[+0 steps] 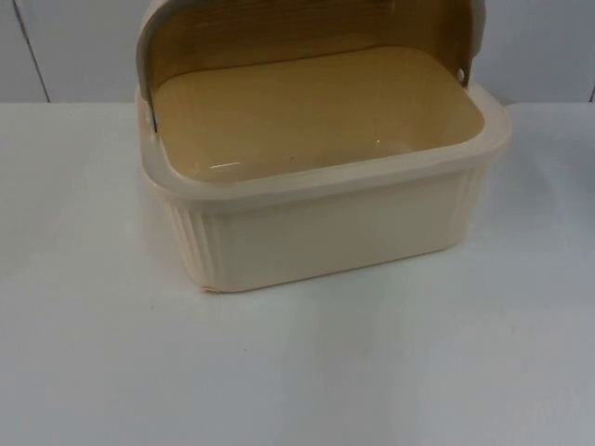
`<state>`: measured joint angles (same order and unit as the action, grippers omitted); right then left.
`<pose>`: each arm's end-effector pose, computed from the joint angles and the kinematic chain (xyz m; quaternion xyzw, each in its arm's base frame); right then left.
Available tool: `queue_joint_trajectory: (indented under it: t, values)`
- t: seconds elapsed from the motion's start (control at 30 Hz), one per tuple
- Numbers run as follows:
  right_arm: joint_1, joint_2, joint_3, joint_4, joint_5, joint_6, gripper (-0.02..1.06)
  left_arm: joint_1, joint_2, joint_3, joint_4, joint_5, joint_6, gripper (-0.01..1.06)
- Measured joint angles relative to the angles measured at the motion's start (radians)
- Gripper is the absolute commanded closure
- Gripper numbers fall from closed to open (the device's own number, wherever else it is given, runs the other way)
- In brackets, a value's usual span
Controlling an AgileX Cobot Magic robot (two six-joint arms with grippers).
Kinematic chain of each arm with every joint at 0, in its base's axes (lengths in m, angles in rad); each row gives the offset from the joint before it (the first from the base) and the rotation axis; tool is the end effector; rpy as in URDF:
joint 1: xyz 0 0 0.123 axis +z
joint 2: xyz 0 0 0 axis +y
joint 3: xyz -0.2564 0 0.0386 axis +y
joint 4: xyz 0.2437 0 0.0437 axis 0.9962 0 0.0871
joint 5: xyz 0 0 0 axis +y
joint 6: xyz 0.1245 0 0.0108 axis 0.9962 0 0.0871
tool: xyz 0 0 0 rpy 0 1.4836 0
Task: Open the box lid with the left hand, place the block into the box with the right hand, then close the box lid with the left hand.
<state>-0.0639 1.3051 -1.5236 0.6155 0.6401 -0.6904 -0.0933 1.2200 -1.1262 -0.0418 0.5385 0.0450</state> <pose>0.3144 0.0231 0.4480 -0.1507 0.7675 0.0646 0.6197 0.3001 -0.0308 0.3329 0.0498 0.8698 -0.0300 0.4900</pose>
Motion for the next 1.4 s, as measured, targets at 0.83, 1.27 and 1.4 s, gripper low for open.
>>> queue_joint_trajectory:
  t: [0.83,1.27,1.4]
  values:
    - [0.640,0.185,0.242,-0.378,-0.338,0.344,1.02,0.000,0.000,0.000,0.000,0.028,0.000,0.00]
    - [0.640,0.369,0.421,-0.380,-0.640,0.283,1.02,0.000,0.000,0.000,0.004,0.028,0.000,0.00]
    - [0.638,0.441,0.422,-0.380,-0.745,0.280,1.02,0.000,0.000,0.000,0.008,0.030,0.000,0.00]
